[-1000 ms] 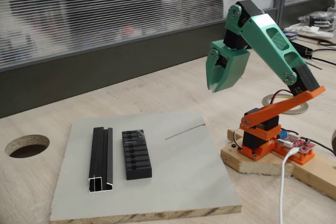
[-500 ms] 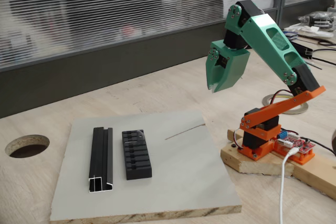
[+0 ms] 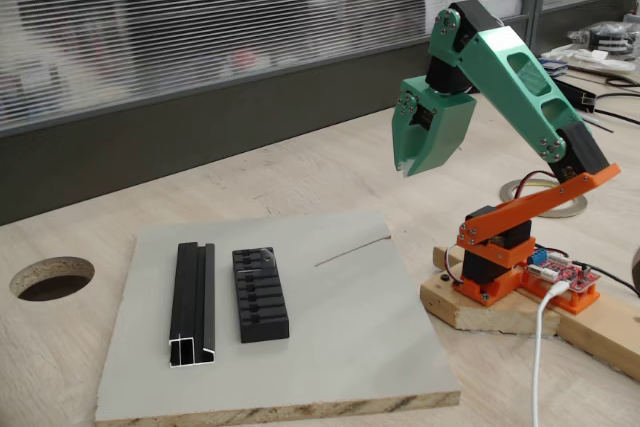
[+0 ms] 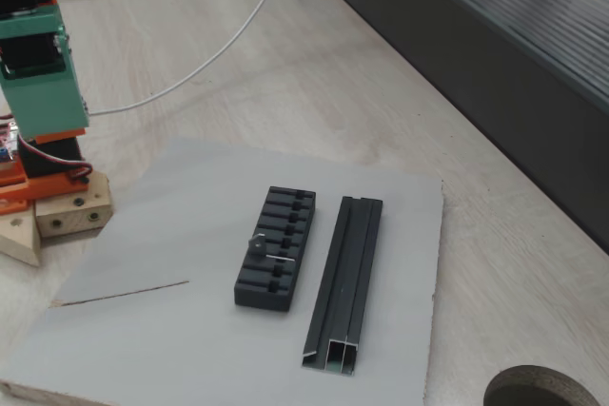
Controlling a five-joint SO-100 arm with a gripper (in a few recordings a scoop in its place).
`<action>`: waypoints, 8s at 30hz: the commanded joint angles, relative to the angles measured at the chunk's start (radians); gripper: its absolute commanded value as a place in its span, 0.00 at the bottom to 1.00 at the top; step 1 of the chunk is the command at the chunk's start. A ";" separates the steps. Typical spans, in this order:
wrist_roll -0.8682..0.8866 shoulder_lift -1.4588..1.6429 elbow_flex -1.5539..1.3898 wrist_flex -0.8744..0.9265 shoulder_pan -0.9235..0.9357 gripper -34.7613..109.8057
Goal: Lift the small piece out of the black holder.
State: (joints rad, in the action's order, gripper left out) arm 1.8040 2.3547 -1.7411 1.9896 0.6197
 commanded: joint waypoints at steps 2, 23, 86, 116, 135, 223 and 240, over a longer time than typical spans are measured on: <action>0.014 0.063 0.002 0.020 0.005 0.31; 0.670 -0.272 0.003 -0.357 -0.537 0.31; 1.025 -0.588 0.015 -0.621 -0.540 0.47; 1.031 -0.715 0.003 -0.818 -0.635 0.48; 1.035 -0.790 0.009 -0.818 -0.637 0.48; 1.035 -0.827 0.018 -0.815 -0.638 0.48; 1.037 -0.749 0.011 -0.815 -0.638 0.48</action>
State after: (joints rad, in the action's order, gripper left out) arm 2.8241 1.5294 -1.7380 1.1628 -0.0046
